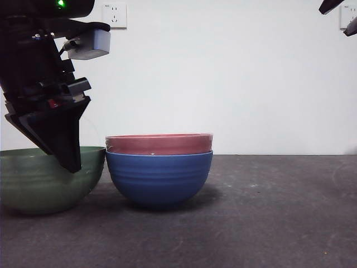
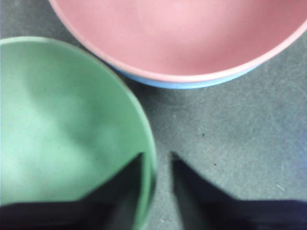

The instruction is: Pick up the green bowl on the top,put the green bowl on the left,pick up the red bowl in the middle,put the red bowl on the right

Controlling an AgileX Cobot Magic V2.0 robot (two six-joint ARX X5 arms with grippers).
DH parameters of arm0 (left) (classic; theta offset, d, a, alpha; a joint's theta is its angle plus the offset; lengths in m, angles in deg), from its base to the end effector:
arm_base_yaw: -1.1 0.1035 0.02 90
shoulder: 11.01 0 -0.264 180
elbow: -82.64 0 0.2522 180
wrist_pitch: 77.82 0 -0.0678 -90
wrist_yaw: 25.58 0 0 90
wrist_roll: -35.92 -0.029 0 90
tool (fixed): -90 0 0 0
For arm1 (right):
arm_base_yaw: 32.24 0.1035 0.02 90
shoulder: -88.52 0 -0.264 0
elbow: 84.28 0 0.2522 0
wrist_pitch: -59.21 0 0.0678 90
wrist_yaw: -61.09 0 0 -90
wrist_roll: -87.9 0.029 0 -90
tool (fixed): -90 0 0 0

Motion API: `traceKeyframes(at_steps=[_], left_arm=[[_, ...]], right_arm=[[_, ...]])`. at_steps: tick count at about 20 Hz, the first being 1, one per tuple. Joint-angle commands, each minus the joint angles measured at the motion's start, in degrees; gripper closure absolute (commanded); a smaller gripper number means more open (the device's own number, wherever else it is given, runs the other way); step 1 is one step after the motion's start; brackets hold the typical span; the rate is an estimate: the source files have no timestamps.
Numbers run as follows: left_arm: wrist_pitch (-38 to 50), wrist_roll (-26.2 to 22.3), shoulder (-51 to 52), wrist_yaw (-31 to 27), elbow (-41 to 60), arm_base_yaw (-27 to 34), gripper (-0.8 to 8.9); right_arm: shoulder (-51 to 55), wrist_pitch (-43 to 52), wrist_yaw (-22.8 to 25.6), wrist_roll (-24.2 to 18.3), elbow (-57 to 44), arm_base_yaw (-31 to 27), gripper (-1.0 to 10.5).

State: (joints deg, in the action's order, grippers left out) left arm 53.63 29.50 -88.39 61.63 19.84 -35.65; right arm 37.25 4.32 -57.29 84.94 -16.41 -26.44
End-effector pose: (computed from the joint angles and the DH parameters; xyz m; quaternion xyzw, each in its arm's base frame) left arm 0.2013 -0.1485 0.2113 0.2224 0.4779 -0.2760 0.8037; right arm 0.1675 0.0309 0.3237 0.0409 0.3143 0.2858 0.9043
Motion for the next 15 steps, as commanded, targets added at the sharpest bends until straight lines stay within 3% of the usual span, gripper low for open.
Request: traceKeyframes(at_steps=[1,4,10,15], left_arm=[[-1.3,0.7,-0.1,-0.1,0.0,0.2,4.48],[-7.3,3.1,3.1,0.5,-3.5,0.5,4.48],[-12.0,6.2,17.9,1.7,-11.2,2.8,4.48],[-23.6,4.7,25.2,4.9,-15.9,12.2,4.47]], right_arm=[[-0.1,0.4,-0.2,0.3,0.2,1.0,6.6],[-0.2,3.1,-0.2,-0.1,0.2,5.0,6.6],[-9.5,4.0,0.6,-2.1,6.0,19.5,6.6],[-23.5,-0.5,9.2,-6.7,16.1,31.8,6.6]])
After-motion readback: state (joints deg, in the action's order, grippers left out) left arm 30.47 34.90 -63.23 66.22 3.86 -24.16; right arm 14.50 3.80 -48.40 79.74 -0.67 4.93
